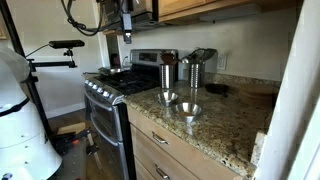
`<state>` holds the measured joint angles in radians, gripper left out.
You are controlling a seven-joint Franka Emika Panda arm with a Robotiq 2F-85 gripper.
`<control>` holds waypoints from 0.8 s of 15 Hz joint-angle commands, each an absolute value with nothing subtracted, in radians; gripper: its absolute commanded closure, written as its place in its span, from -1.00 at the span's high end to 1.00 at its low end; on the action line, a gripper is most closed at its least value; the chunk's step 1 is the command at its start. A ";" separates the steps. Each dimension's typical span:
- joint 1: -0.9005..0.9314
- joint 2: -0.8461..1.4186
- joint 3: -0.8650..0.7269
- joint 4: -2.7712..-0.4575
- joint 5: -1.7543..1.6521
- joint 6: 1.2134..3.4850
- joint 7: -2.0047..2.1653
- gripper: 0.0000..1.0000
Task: Pour the contents in the right silver bowl into the other
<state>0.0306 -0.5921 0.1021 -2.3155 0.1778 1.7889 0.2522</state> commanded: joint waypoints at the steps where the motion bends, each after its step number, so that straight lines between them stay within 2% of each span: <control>1: 0.028 -0.591 0.103 -2.314 0.178 1.787 0.251 1.00; 12: 0.018 -0.590 0.092 -2.329 0.168 1.796 0.238 1.00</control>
<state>0.0278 -0.5917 0.1020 -2.3169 0.1762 1.7889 0.2518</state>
